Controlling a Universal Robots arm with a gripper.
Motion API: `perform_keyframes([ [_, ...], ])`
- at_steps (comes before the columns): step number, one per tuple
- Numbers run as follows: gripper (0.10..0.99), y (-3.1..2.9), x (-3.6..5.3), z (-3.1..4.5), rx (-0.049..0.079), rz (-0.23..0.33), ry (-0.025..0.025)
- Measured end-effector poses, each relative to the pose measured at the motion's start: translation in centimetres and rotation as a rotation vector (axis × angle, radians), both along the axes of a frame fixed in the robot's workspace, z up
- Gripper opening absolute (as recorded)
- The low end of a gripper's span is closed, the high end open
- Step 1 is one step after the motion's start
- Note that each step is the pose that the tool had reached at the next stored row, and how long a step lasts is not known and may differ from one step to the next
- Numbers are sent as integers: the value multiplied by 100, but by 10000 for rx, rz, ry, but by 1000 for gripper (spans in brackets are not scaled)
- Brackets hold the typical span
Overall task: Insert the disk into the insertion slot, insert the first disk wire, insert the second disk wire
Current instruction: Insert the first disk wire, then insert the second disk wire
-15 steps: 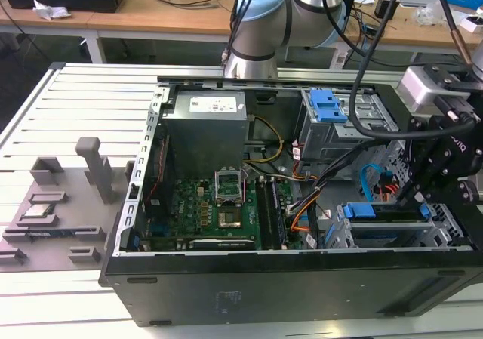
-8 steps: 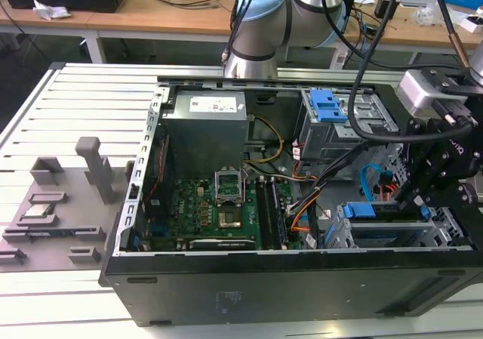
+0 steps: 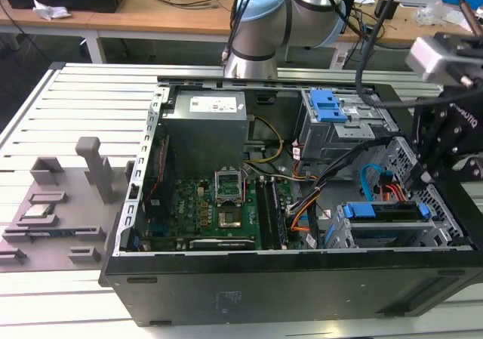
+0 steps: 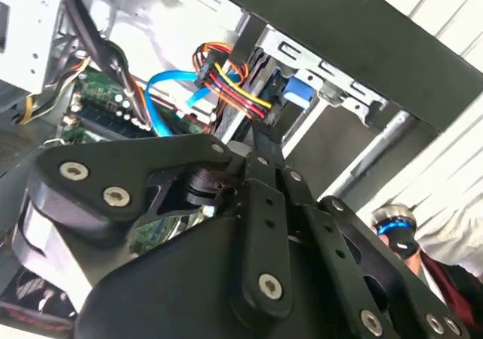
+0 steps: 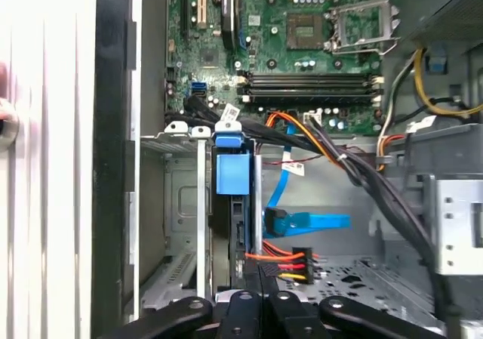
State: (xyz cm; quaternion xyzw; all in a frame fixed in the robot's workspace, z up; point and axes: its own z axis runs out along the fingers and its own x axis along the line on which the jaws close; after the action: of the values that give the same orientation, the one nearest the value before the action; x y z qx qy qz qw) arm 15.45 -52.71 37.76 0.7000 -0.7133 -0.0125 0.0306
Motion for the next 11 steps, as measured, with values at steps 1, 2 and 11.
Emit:
perform_keyframes([
  [1, 106, 7, 0, 97, 0, 0, 0],
  [2, 106, 7, 0, 137, 1, 0, 0],
  [11, 114, 7, 0, 153, 0, 0, 0],
])
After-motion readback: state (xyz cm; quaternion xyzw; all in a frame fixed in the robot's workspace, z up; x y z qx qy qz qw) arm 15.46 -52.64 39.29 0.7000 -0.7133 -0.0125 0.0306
